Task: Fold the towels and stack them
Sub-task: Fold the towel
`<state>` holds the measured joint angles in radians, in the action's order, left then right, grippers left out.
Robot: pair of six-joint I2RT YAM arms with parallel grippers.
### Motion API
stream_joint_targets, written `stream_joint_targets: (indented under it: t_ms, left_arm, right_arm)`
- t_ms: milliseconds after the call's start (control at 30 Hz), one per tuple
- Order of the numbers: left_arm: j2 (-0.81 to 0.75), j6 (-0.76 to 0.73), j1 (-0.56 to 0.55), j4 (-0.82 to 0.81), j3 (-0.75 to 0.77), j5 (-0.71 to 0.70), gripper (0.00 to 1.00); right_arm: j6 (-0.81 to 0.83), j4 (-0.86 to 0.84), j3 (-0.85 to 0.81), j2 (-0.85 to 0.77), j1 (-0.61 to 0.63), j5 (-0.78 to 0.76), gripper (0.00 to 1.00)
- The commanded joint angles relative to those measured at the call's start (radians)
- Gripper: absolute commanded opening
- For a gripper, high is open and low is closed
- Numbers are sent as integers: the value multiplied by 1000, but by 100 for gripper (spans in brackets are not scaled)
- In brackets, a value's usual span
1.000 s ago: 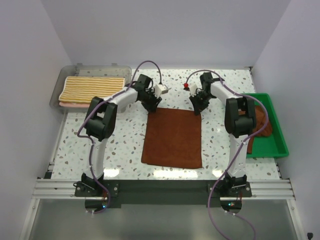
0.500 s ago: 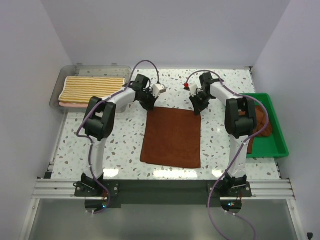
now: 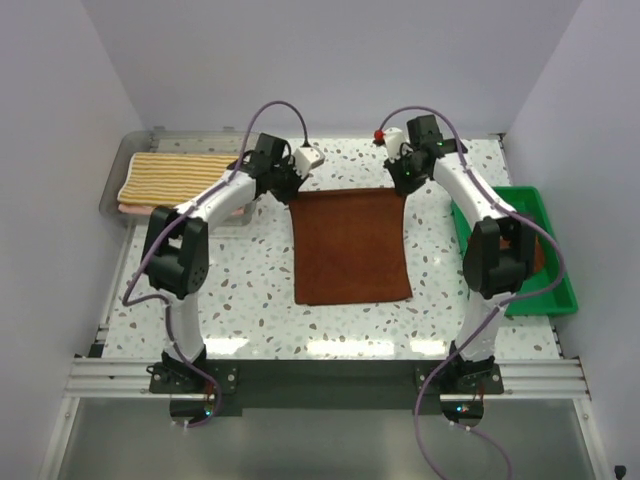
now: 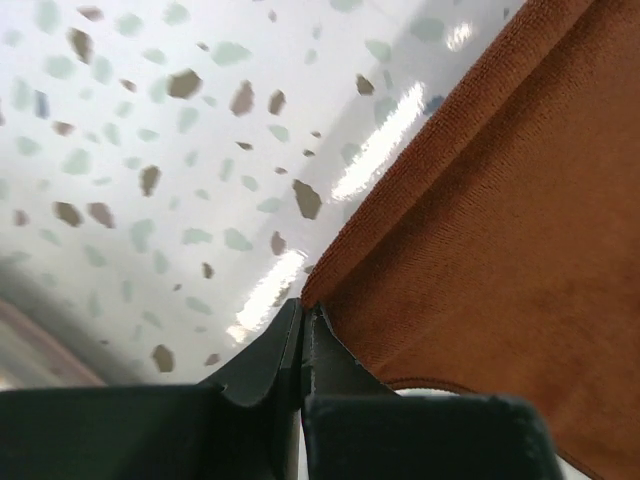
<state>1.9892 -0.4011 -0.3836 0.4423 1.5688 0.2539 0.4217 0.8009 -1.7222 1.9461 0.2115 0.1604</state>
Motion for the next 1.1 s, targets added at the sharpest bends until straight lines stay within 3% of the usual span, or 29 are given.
stream_joint_targets:
  t_ms: [0, 267, 500, 700, 900, 1067]
  left_arm:
    - [-153, 24, 20, -73, 28, -81, 0]
    - [-430, 50, -31, -174, -102, -203, 0]
    - [-714, 41, -159, -258, -306, -386, 0]
    - [-886, 67, -210, -208, -331, -384, 0]
    - [-865, 93, -213, -123, -293, -344, 0]
    - [-707, 100, -207, -126, -277, -390, 0]
  right_arm:
    - [-4, 6, -22, -136, 0, -81, 0]
    - [-20, -100, 78, -444, 2, -82, 0]
    - [-20, -129, 222, -691, 9, 2, 0]
    - [3, -43, 259, -837, 14, 53, 0]
    - [26, -32, 268, -860, 15, 37, 0]
    - [28, -52, 262, -690, 16, 25, 0]
